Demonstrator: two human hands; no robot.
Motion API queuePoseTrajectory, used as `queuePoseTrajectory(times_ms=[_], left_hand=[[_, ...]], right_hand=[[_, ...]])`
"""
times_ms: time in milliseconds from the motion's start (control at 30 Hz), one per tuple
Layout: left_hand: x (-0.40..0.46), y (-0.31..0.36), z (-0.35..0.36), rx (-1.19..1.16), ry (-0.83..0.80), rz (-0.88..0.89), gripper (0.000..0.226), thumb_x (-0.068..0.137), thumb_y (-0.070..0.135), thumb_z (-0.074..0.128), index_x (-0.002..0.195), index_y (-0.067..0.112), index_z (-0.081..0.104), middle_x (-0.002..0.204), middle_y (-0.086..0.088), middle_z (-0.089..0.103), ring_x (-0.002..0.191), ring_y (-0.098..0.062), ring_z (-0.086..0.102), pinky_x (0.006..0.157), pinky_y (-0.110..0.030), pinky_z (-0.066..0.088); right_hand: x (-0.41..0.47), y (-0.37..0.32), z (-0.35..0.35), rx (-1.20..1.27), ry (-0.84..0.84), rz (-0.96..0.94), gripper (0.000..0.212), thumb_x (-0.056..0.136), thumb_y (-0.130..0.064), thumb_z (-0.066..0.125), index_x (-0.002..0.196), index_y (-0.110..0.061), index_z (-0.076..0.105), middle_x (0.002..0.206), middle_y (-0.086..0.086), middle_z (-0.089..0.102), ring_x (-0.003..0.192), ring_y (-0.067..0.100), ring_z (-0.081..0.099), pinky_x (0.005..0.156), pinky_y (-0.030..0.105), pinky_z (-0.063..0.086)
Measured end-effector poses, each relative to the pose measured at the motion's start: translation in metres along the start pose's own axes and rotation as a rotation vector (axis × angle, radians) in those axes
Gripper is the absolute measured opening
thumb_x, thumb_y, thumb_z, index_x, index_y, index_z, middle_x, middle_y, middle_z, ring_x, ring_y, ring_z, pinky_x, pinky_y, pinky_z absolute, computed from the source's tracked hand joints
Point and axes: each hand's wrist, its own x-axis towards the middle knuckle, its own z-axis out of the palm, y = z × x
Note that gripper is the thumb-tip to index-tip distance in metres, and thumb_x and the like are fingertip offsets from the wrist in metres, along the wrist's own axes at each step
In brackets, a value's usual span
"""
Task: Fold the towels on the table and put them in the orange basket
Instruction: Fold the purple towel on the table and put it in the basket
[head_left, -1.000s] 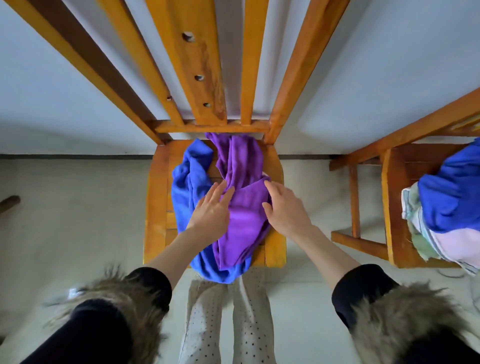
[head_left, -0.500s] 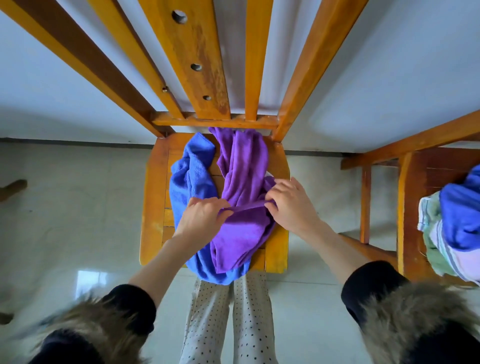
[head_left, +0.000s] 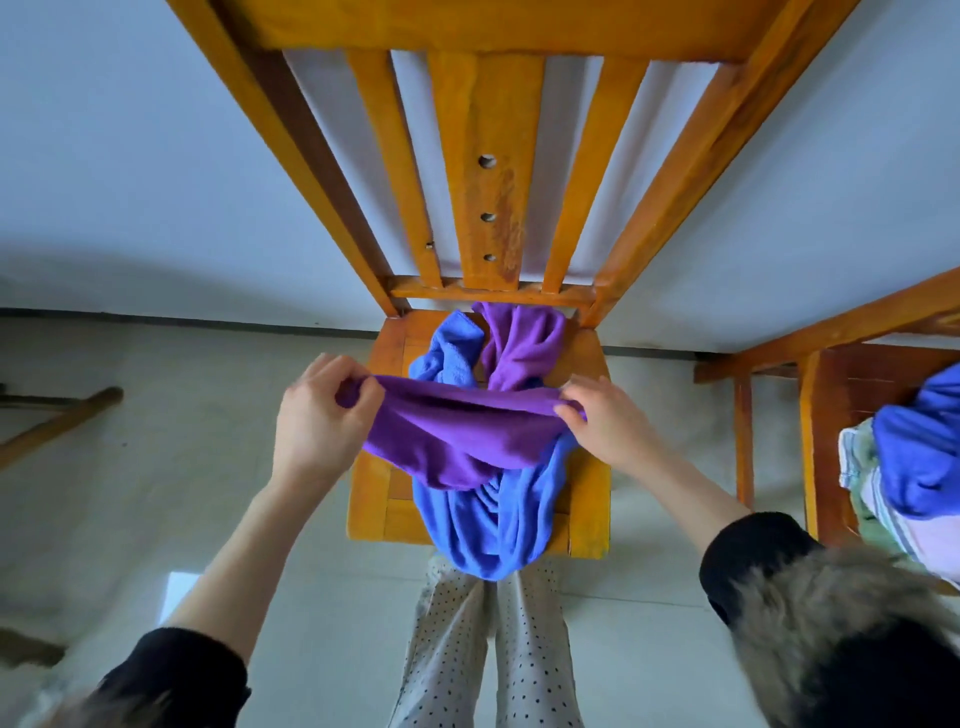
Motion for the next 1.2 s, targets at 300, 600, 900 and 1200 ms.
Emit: queuePoseTrajectory(times_ms=[300,600,900,1200], left_hand=[[-0.017,-0.04,-0.003,0.19,-0.134,-0.151,0.016,0.091,0.019,0.056,0.095,0.009,0.068,0.097,-0.011,0.059,0.081,-0.03,0.058,0.073,-0.039,0.048],[0.018,-0.027,0.021,-0.108,-0.094,-0.178,0.032,0.092,0.016,0.053,0.123,0.012,0.057,0.115,-0.007,0.065,0.106,-0.023,0.059,0.086,-0.023,0.041],[-0.068,-0.109,0.086,0.311,-0.624,0.131,0.041,0.083,-0.007,0.047,0.115,0.012,0.063,0.12,-0.008,0.059,0.11,-0.028,0.055,0.087,-0.037,0.044],[-0.072,-0.144,0.14,0.469,-0.562,0.335,0.055,0.07,-0.007,0.065,0.121,0.013,0.058,0.121,-0.016,0.056,0.104,-0.032,0.057,0.085,-0.047,0.045]], right_hand=[[-0.017,-0.059,-0.017,0.345,0.286,0.192,0.014,0.09,-0.018,0.057,0.091,-0.005,0.064,0.085,0.01,0.068,0.077,0.025,0.061,0.065,0.021,0.038],[0.015,-0.061,-0.004,0.216,0.405,0.34,0.035,0.089,-0.02,0.058,0.122,-0.007,0.056,0.118,0.015,0.058,0.11,0.029,0.052,0.092,0.039,0.043],[-0.037,-0.071,0.116,0.272,-0.069,0.301,0.017,0.091,-0.011,0.049,0.1,-0.003,0.062,0.101,0.014,0.065,0.099,0.03,0.058,0.083,0.04,0.043],[-0.033,-0.054,0.166,0.195,-0.024,0.103,0.045,0.09,-0.01,0.049,0.135,-0.014,0.043,0.129,0.004,0.049,0.119,0.022,0.044,0.094,0.034,0.039]])
